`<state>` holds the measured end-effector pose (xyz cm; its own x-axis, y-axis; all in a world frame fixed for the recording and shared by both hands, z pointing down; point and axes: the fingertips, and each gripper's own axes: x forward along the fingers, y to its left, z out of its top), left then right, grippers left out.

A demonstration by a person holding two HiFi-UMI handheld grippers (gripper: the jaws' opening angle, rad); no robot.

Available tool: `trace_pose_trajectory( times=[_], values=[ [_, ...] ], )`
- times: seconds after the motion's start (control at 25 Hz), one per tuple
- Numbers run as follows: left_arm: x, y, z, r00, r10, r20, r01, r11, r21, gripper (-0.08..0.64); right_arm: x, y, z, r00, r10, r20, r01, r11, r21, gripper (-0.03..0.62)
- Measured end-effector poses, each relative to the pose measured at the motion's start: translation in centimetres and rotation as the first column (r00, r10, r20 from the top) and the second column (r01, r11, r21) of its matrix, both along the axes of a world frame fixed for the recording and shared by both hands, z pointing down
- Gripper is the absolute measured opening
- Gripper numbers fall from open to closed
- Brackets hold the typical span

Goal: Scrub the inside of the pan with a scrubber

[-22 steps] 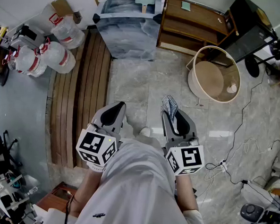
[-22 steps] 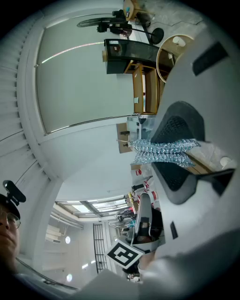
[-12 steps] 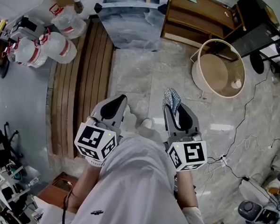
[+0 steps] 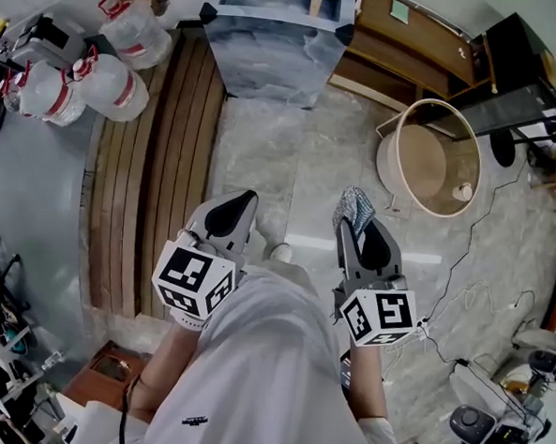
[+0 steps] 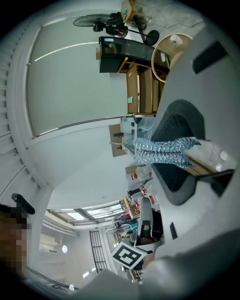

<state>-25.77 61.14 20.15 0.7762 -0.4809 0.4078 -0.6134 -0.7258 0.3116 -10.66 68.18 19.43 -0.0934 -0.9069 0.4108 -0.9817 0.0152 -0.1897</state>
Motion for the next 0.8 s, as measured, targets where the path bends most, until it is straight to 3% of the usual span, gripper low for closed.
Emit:
trace_pose_trajectory(
  times=[0.48,0.8],
  values=[
    [-3.1,-12.5,-2.0,0.999,0.033,-0.032,-0.032,0.999,0.034,0.003,-1.1,-11.9,-2.5,0.998,0.06,-0.026,-0.059,0.997,0.044,0.133],
    [-0.3,-19.4,-0.8,0.999,0.037,-0.023,-0.037,0.999,0.02,0.003,2.2,-18.3,-1.3,0.996,0.083,-0.015,-0.083,0.996,0.03,0.133]
  ],
)
